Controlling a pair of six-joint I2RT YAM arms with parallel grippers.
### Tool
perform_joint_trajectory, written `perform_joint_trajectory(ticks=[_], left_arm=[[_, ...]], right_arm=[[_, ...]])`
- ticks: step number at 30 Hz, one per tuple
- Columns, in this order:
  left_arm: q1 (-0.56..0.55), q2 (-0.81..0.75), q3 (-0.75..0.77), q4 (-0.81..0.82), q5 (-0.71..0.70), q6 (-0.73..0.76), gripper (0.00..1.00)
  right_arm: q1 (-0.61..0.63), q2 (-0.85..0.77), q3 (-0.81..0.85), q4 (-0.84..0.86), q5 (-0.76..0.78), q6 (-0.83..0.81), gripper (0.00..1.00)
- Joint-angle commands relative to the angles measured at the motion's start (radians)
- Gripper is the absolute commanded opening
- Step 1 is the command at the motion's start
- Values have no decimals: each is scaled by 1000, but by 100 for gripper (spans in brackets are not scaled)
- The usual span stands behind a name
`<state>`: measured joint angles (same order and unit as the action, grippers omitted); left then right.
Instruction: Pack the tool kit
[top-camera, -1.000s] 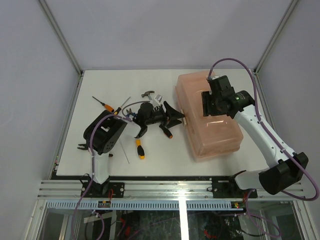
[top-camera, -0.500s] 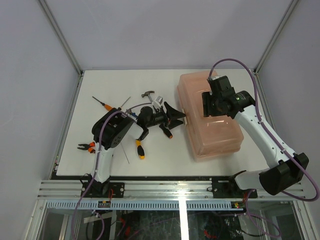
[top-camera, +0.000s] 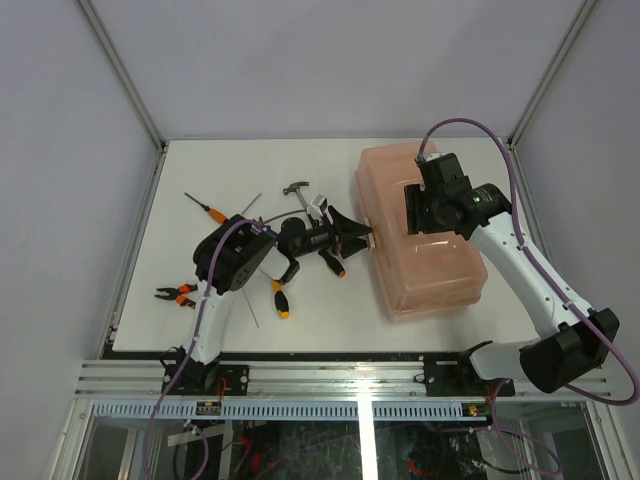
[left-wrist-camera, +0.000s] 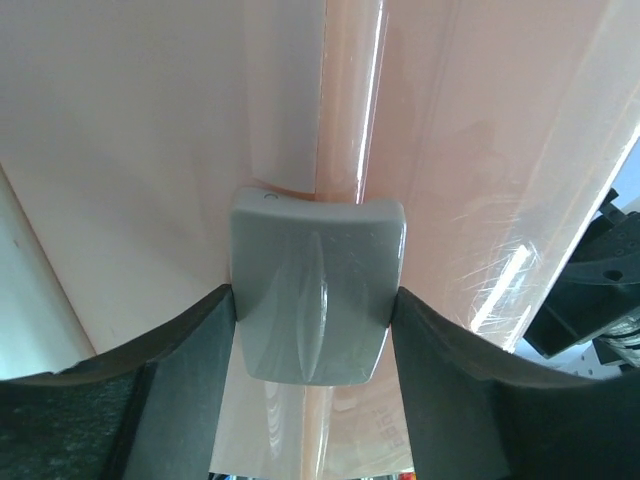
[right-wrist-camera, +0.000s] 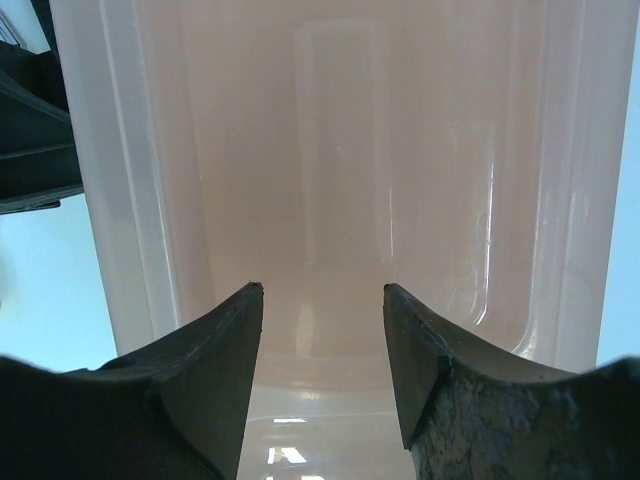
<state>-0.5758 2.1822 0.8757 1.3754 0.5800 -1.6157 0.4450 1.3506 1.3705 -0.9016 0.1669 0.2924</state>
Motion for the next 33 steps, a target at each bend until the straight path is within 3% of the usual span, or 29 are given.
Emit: perform_joint_trajectory(ticks=[1, 10, 14, 19, 33], left_arm=[[-39, -8, 58, 196, 21, -52, 51], [-44, 24, 78, 218, 31, -70, 1], [-45, 22, 76, 211, 39, -68, 0], [-45, -35, 37, 91, 49, -18, 0], [-44, -175, 84, -475, 69, 203, 0]], right_arm=[[11, 66, -89, -237, -52, 10, 58], [11, 63, -93, -245, -46, 6, 58], [9, 59, -101, -240, -48, 5, 58], [11, 61, -102, -232, -52, 8, 58], [10, 41, -121, -207, -65, 18, 58]])
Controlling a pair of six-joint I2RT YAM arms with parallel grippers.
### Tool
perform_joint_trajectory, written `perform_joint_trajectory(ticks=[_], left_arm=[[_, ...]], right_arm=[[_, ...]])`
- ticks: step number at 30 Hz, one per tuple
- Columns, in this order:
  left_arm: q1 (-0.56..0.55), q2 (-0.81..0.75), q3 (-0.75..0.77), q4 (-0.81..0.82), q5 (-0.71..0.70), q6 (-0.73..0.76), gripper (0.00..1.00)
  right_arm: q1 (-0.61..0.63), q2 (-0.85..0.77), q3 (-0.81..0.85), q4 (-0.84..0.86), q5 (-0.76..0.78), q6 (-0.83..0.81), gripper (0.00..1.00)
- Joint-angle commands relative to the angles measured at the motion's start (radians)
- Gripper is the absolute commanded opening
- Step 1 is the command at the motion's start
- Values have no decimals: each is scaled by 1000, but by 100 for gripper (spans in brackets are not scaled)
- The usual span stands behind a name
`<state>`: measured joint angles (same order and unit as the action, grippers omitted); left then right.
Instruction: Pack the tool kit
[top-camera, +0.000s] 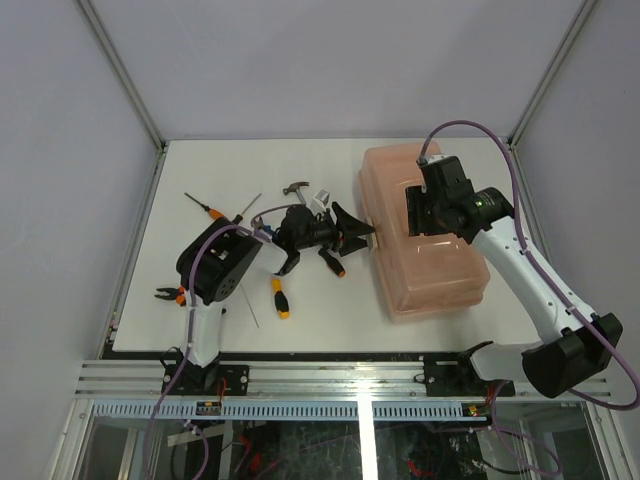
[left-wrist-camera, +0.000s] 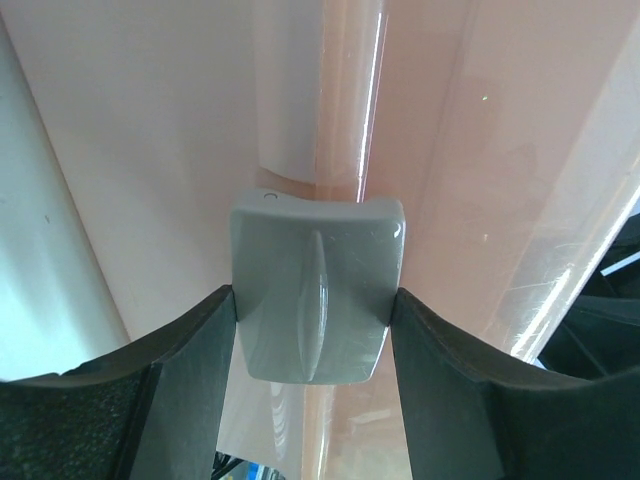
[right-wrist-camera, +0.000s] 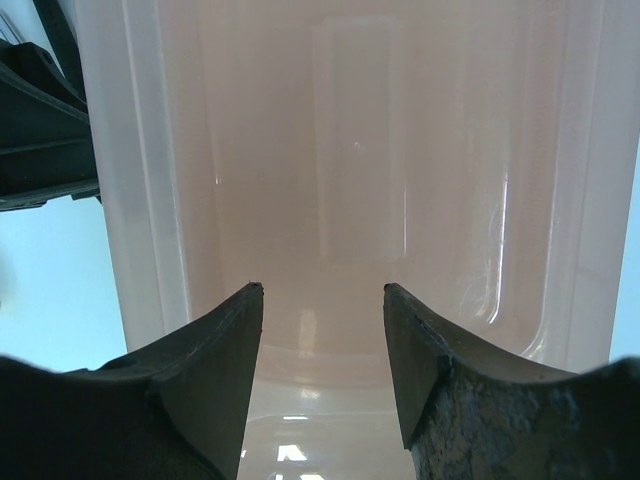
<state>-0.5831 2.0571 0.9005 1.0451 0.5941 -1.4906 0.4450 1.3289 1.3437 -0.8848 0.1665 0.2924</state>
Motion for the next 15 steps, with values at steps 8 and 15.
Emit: perform_joint_trajectory(ticks=[8, 15], left_arm=[[-37, -82, 115, -375, 41, 180, 0], [-37, -140, 149, -548, 20, 243, 0]], right_arm=[[10, 32, -124, -218, -62, 27, 58], [11, 13, -145, -210, -67, 38, 58]])
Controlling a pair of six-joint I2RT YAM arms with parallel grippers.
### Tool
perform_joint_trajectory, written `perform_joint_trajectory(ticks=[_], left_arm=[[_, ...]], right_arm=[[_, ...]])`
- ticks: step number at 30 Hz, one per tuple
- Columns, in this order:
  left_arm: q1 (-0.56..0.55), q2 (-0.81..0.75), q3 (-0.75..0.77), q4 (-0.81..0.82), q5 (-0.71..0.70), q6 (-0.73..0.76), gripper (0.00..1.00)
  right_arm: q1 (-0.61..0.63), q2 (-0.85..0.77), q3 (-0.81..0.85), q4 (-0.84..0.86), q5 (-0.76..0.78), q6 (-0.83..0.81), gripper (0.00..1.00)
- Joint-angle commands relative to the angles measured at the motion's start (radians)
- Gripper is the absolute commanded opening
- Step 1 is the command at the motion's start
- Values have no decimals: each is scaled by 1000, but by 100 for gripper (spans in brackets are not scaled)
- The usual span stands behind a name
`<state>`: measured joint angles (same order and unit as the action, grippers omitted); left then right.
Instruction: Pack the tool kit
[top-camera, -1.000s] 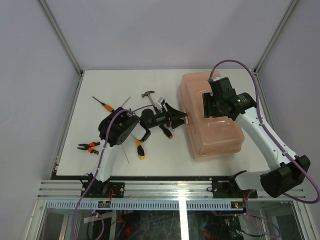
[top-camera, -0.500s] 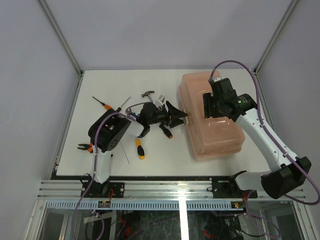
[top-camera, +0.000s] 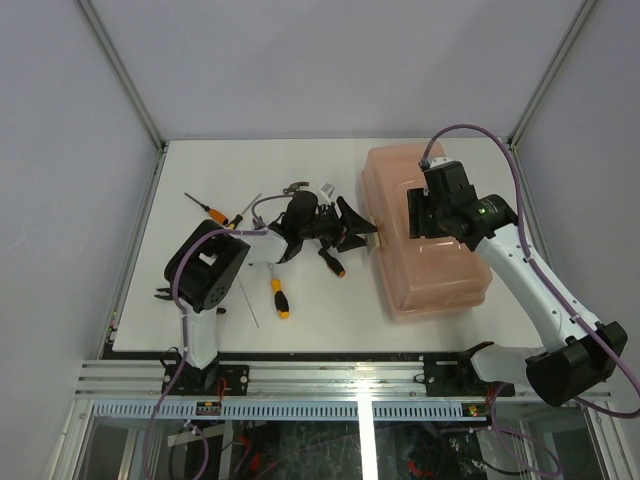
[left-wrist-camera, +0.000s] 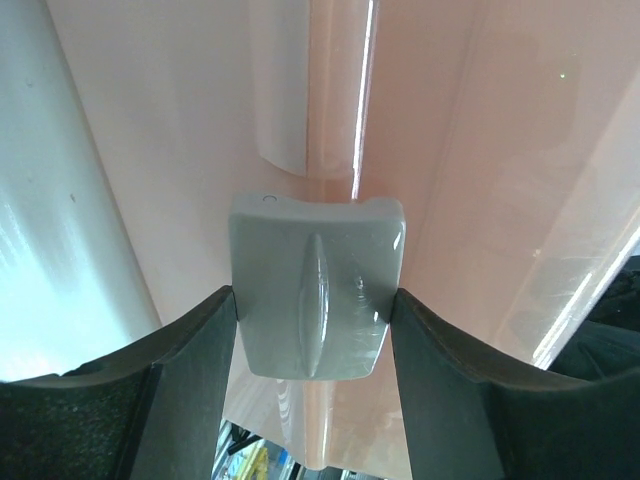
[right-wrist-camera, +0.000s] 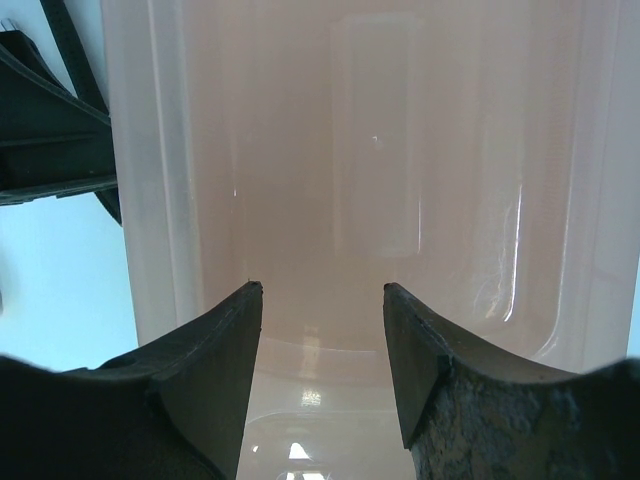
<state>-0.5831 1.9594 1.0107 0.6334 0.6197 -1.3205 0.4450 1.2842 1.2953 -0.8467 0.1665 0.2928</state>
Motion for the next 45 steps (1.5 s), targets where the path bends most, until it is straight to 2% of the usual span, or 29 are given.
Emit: perform_joint_trajectory(ticks=[1, 3, 8, 15, 18, 28, 39, 45], left_arm=[[-36, -49, 39, -132, -2, 73, 0], [-37, -57, 36, -110, 4, 62, 0], [-36, -53, 3, 48, 34, -15, 45], [-31, -17, -87, 408, 49, -210, 78], [-23, -12, -111, 519, 49, -255, 88], [14, 19, -147, 680, 62, -352, 89], [155, -2, -250, 692, 106, -315, 89], [178, -28, -275, 650, 126, -270, 89]], right_arm=[[10, 56, -99, -248, -68, 38, 58], [9, 54, -102, -246, -71, 40, 58], [11, 42, -113, -249, -73, 42, 59], [9, 37, -113, -262, -70, 36, 60], [9, 37, -116, -265, -70, 35, 61], [10, 45, -114, -266, -76, 34, 61], [10, 45, -116, -271, -66, 28, 61], [10, 62, -109, -260, -72, 25, 62]])
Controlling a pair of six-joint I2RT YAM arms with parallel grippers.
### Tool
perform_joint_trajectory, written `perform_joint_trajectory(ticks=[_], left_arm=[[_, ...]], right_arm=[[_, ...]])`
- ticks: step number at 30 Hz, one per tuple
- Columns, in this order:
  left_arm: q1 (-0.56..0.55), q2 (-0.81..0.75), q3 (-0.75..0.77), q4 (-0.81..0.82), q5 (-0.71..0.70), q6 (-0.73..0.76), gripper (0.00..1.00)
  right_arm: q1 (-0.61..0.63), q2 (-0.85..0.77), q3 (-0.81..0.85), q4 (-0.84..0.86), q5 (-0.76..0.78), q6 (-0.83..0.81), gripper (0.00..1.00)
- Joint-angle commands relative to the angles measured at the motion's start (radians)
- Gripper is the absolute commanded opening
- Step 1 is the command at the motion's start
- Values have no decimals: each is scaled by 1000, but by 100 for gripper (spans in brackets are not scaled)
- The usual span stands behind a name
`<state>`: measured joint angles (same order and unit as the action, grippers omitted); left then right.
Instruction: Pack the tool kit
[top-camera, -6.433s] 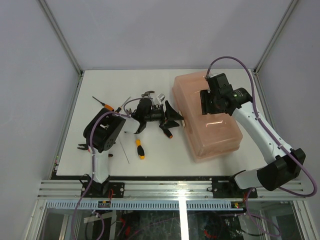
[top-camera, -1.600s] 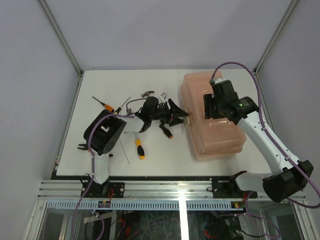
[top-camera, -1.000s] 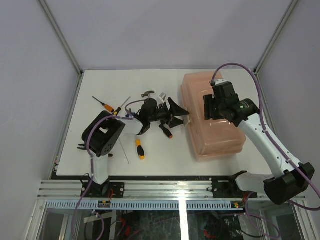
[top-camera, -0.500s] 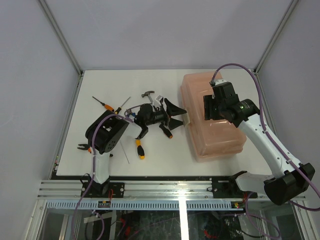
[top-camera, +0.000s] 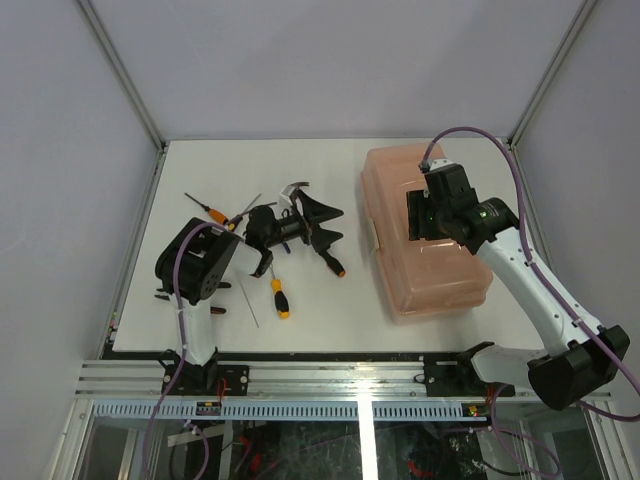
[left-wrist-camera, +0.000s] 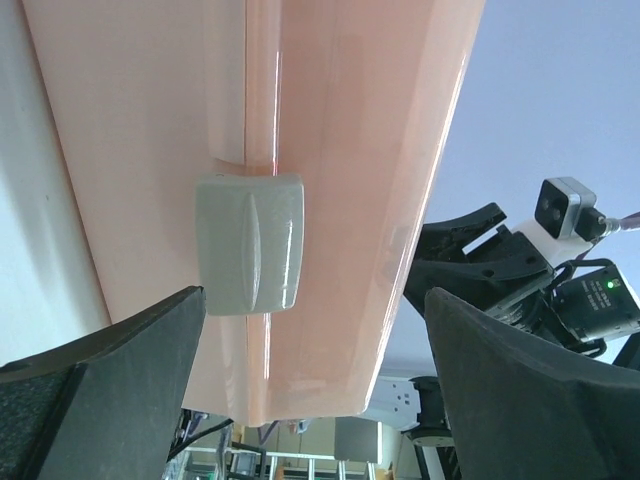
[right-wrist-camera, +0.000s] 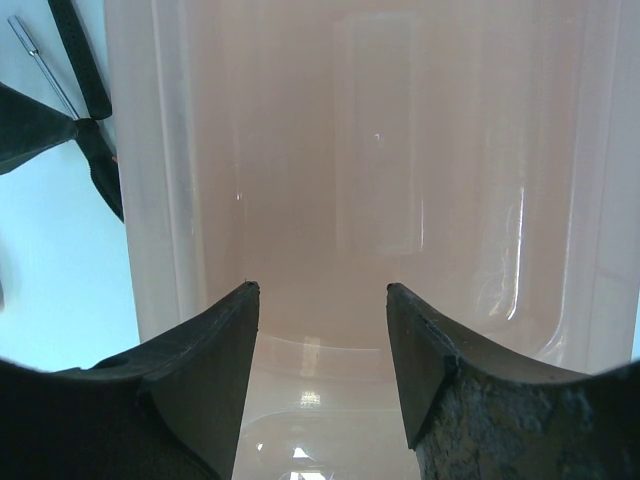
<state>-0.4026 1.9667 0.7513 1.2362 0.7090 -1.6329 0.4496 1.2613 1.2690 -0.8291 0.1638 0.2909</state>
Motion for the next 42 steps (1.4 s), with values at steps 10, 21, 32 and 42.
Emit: perform_joint_trajectory(ticks=[10, 21, 32, 42], left_arm=[[7, -1, 67, 22, 31, 55, 89], [48, 198, 380, -122, -22, 136, 86], [79, 278, 392, -159, 13, 223, 86], [56, 313, 351, -198, 15, 265, 85]], right_arm=[[-35, 40, 223, -325, 45, 52, 72], [-309, 147, 480, -392, 106, -156, 76], [-387, 359, 680, -401, -33, -229, 77], [-385, 392, 682, -381, -167, -202, 74]])
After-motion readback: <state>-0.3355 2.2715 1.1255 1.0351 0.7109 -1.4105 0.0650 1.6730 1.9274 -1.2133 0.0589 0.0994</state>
